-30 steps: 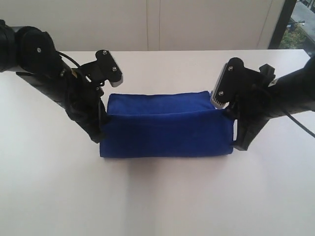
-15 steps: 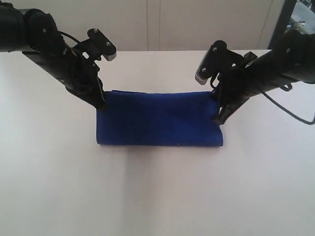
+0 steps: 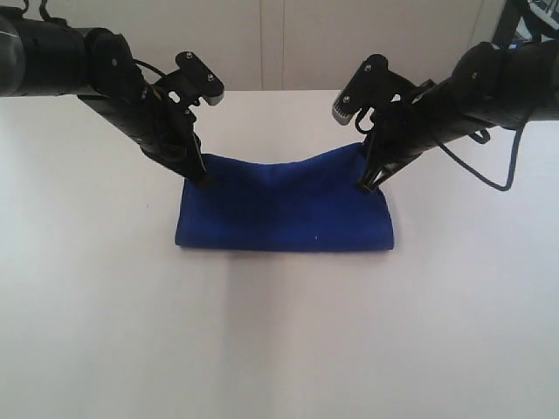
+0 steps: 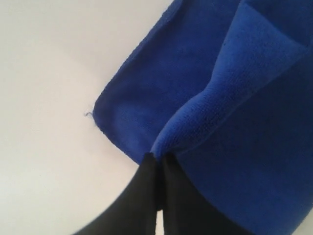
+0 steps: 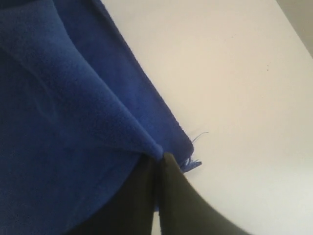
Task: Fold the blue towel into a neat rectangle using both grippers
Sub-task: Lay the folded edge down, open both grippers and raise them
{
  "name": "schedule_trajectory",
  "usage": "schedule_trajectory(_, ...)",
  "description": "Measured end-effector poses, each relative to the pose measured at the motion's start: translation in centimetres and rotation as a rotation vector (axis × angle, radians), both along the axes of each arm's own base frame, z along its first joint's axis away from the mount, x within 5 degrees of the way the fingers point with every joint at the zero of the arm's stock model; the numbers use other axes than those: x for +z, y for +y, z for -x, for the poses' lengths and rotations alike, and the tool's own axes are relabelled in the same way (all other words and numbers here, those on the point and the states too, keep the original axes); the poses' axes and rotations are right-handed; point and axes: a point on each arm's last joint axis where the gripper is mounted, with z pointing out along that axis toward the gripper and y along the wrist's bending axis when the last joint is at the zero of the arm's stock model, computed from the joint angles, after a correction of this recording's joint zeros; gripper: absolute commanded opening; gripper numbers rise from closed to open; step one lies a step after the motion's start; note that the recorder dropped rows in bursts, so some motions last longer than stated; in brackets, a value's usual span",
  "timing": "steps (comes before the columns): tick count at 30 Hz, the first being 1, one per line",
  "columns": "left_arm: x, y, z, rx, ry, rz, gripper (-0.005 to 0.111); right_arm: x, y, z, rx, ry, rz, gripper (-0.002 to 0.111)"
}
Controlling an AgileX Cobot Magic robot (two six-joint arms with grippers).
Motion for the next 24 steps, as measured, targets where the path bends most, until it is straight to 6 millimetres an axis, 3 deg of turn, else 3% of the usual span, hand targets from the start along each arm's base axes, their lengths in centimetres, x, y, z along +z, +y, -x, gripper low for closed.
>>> schedule_trajectory(8,-0.8,-0.6,-1.8,0.006,-0.019,0.006,0.0,-0.7,0.1,-1.3,-0.05,-0.028,-0.021,0.0)
schedule_trajectory(14,-2.0,0.0,-3.1,0.037,-0.03,0.008,0.0,-2.2,0.1,-1.8,-0.061,-0.017,-0.011,0.0)
schedule_trajectory(24,-3.0,0.1,-3.9,0.016,-0.075,-0.007,0.0,-3.2,0.0,-2.2,-0.077,-0.031,-0.005,0.0)
